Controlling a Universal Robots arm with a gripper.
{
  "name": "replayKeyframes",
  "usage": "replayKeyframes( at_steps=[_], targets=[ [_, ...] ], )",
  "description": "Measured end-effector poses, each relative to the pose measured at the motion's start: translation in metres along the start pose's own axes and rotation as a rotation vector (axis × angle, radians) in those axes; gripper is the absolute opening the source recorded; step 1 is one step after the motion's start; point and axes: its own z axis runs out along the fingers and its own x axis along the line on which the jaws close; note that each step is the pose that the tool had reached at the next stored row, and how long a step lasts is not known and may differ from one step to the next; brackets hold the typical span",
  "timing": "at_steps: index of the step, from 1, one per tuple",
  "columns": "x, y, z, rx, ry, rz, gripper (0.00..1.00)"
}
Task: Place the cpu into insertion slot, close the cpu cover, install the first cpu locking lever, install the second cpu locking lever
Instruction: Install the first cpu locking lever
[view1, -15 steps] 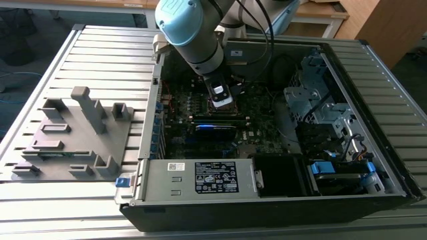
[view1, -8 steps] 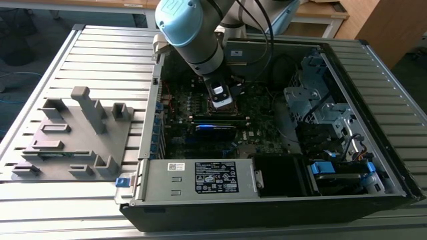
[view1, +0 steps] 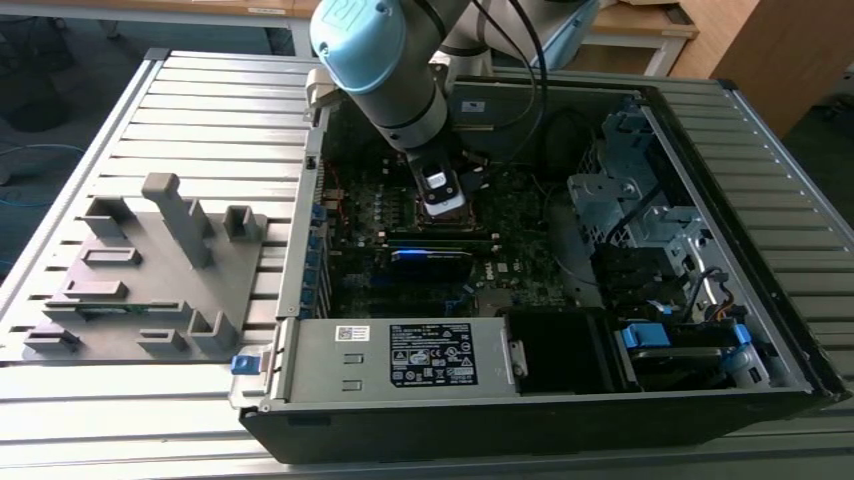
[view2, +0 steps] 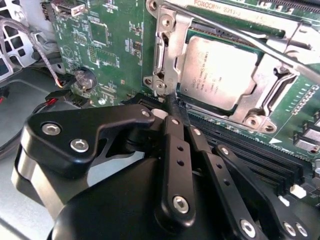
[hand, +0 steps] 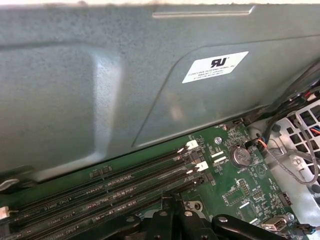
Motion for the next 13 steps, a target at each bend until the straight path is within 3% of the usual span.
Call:
replayKeyframes(
  at_steps=[13],
  targets=[
    [-0.0074, 0.0113, -0.0234, 0.0014, -0.0011, 0.003, 0.1]
  ],
)
